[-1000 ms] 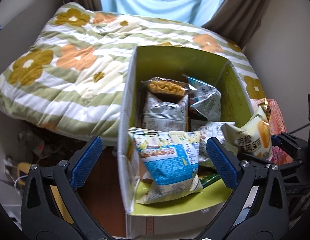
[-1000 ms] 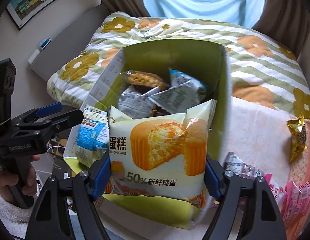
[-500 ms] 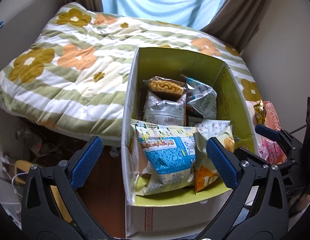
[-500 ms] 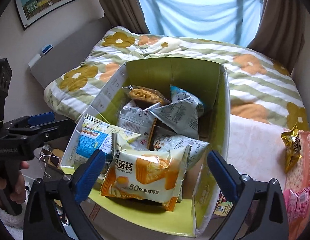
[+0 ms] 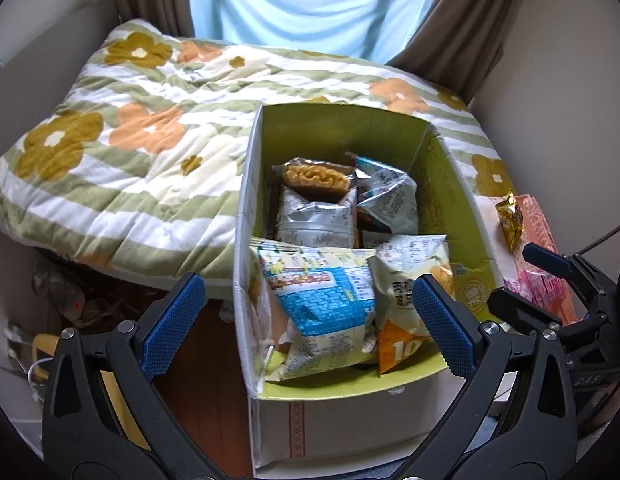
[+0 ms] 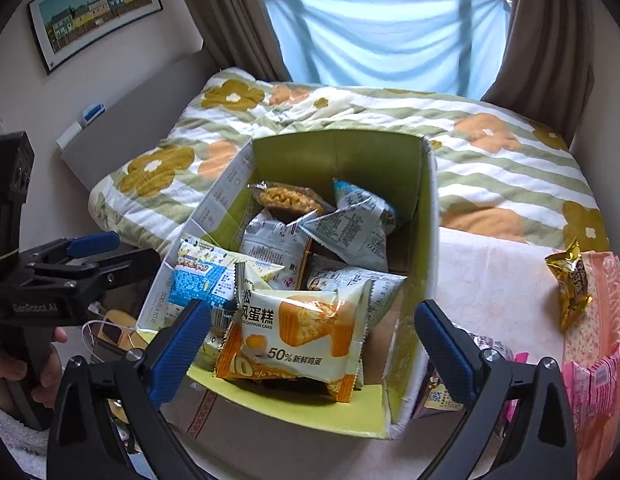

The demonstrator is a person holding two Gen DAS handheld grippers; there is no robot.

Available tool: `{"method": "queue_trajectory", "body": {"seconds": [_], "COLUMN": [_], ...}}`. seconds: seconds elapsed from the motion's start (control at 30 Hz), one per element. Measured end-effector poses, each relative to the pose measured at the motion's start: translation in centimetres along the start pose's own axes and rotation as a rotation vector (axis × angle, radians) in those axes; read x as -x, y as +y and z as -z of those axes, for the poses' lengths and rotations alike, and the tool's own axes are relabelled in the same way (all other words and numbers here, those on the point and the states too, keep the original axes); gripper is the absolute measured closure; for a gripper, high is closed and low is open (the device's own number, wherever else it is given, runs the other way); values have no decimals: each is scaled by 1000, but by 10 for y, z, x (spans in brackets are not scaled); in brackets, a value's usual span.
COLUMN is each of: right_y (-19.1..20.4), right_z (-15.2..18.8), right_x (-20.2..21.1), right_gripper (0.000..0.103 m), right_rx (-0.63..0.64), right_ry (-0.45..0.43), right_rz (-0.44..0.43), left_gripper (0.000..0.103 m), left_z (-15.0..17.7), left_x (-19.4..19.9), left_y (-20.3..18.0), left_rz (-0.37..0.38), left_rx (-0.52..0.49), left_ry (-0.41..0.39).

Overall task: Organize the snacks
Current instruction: 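Move both grippers back to the remaining snacks on the table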

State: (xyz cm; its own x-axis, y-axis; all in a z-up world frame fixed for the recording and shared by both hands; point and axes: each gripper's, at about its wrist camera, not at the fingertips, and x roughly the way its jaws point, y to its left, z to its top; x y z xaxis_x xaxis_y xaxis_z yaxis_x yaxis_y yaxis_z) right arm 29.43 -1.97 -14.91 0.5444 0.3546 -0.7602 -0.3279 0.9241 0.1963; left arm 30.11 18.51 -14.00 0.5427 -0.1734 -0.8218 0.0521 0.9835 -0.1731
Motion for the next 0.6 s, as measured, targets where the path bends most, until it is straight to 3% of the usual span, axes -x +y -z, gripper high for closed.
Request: {"method": "queue_trajectory", "body": {"seconds": [0.3,0.6], "right_y": [-52,-138], "right_z": [2,21], "right_x": [61,111], "right_gripper": [1,1], "right_rx": [-23,-38], "right_ry": [-102,-96], "right_rz": [35,62], "left_gripper": [0,0], "left_z": [-3,14], "left_x": [17,10], "left_y": [-66,-171], "left_rz": [26,75], "left_rx": [-30,-47], "left_ry": [-60,-55]}}
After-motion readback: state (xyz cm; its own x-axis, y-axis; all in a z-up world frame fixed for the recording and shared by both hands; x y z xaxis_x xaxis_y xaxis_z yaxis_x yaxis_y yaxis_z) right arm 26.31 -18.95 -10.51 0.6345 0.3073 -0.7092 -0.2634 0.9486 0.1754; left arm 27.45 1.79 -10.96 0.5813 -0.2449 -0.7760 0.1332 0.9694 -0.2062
